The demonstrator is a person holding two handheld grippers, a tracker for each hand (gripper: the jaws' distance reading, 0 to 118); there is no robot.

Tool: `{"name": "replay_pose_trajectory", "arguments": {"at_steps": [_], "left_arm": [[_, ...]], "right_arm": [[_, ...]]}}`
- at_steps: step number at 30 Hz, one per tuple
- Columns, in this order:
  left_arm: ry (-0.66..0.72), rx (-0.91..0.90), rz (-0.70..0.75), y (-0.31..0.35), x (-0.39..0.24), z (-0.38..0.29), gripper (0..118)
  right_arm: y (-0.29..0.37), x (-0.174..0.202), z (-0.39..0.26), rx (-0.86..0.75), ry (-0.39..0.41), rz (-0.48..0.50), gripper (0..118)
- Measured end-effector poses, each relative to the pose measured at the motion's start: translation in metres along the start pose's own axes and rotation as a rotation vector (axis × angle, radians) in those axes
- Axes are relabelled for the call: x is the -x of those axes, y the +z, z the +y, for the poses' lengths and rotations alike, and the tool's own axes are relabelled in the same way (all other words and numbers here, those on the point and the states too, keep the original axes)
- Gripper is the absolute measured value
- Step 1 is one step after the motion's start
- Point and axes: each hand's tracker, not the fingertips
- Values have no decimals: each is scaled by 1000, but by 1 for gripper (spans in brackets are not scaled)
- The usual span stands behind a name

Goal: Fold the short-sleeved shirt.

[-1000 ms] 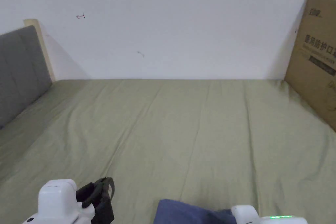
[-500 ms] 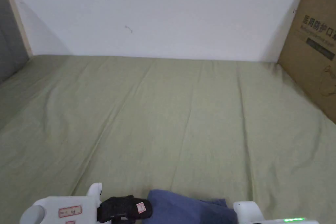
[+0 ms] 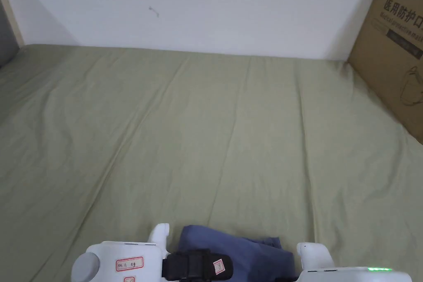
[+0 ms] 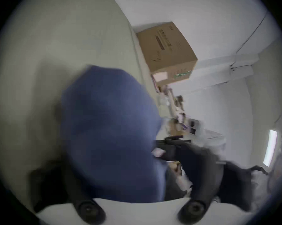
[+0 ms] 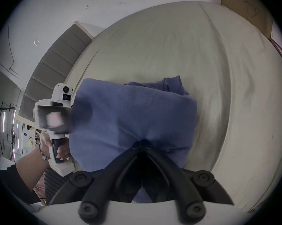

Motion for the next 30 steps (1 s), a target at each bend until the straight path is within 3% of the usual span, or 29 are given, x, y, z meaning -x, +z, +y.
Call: {"name": "replay_pose_trajectory", "arguments": {"at_steps": [1,2,3,4,6,10,15,23,30], "left_arm": [[-6,-32,88,8,5,-1,23],[17,-45,243,6,18,-2,23],[135,-39,139,8,32,-7,23],[208,-88,-20,11,23,-8,23],[35,-46,154,4,8,-6,23],[61,-74,129,11,-14,-9,23],[-50,-112,194,62,-51,-2,23],[-101,-118,506,222,-58,34,23],[-72,-127,821,338,-51,58,25]], "right_arm": [[0,0,-1,-5,-1,1,0],[1,-1,-3,-13,-3,10,0],[0,-1,-4,-35,-34,75,0],[-1,1,-4,-22,-22,21,0],[-2,3,-3,-19,-17,5,0],[12,13,-2,-38,-2,-29,0],[48,24,-6,-122,64,-45,0],[87,23,-16,-146,83,-104,0],[81,22,-22,-110,27,-146,0]]}}
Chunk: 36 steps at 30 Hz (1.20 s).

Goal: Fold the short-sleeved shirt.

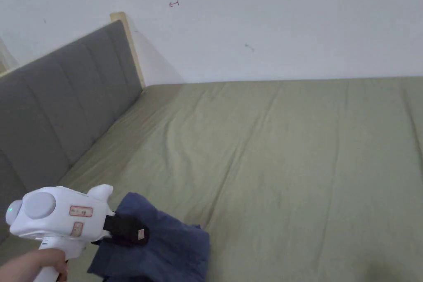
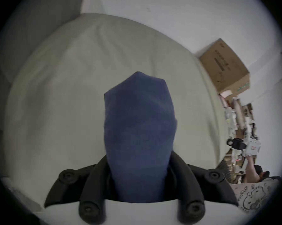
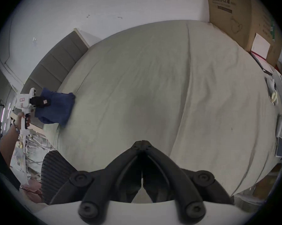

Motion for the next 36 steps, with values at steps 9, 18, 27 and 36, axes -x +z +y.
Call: {"name": "replay_pose_trajectory", "arguments": {"at_steps": [9,18,27,36], "left_arm": [[-3,100,321,33,44,-10,118],[19,-30,392,44,23,-32,116],[-137,-142,123,-13,-134,-66,7],[-152,-714,-30,10,-290,-95,1]], "right_arm": [[-1,24,13,2,38,10,0],[2,30,18,-24,61,11,0],[12,16,9,-39,57,7,0],[77,15,13,-375,121,-25,0]]}}
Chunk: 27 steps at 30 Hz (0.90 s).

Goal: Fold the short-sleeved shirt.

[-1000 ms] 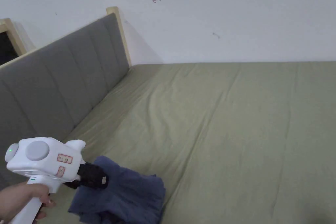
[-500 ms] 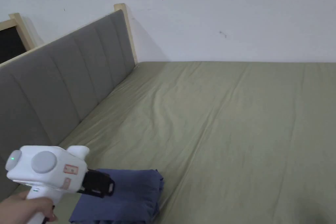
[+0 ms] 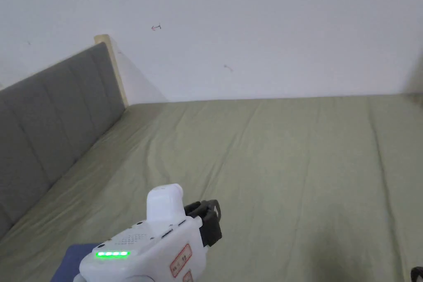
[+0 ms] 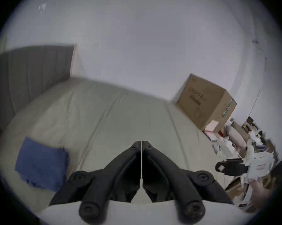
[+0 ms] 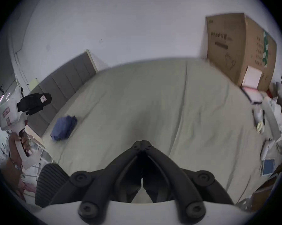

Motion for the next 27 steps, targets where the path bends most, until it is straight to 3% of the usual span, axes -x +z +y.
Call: {"name": "replay_pose_trajectory", "arguments": {"at_steps": [3,9,14,18,20,22,23,24,26,27], "left_arm": [[-95,-164,61,12,-47,10,1],[-318,-325,140,28,-114,11,1],[-296,-400,177,38,-136,-1,1],[-305,-435,212,43,-144,-6,1],[-310,-454,222,47,-147,-7,3],[-321,-464,222,51,-149,-6,14],[-322,-466,218,52,-149,-5,26],[-321,-466,213,53,-150,-5,46],[-314,-461,194,54,-149,-4,78],[-314,-455,194,53,-149,-4,101]], "right_arm": [[23,5,15,-180,18,-4,0],[52,12,30,-533,54,-74,0],[63,18,29,-697,81,-184,0],[63,21,29,-707,111,-189,2],[65,25,27,-732,104,-246,42],[67,26,27,-745,104,-245,77],[69,28,27,-754,112,-247,82],[70,29,27,-764,127,-249,88],[70,32,28,-761,147,-252,109],[72,33,28,-759,150,-252,116]]}}
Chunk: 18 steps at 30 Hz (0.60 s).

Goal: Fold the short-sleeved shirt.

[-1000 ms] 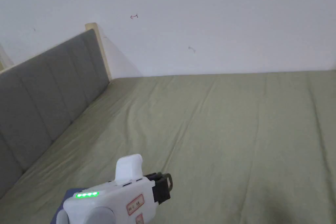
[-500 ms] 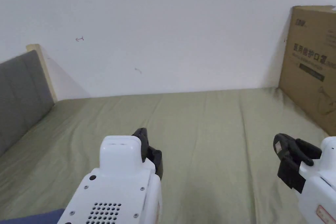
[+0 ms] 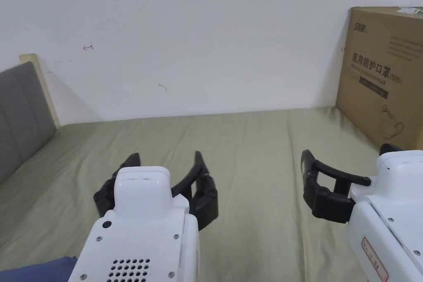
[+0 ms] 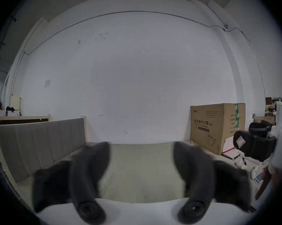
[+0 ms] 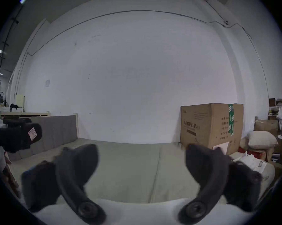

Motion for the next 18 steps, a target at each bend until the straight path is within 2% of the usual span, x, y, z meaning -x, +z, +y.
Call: {"name": "replay_pose_trajectory", "arguments": {"at_steps": [1,2,9,18], "left_arm": [[3,9,-7,-1,0,0,111],[6,9,-12,-1,0,-1,114],[-37,-22,-11,1,-3,-5,114],[-36,38,-78,0,-4,-6,114]], "right_arm": [[1,0,0,-2,-3,2,118],[3,1,-1,-2,-8,0,118],[4,4,-2,17,1,-1,118],[7,4,-7,47,-8,-3,118]]}}
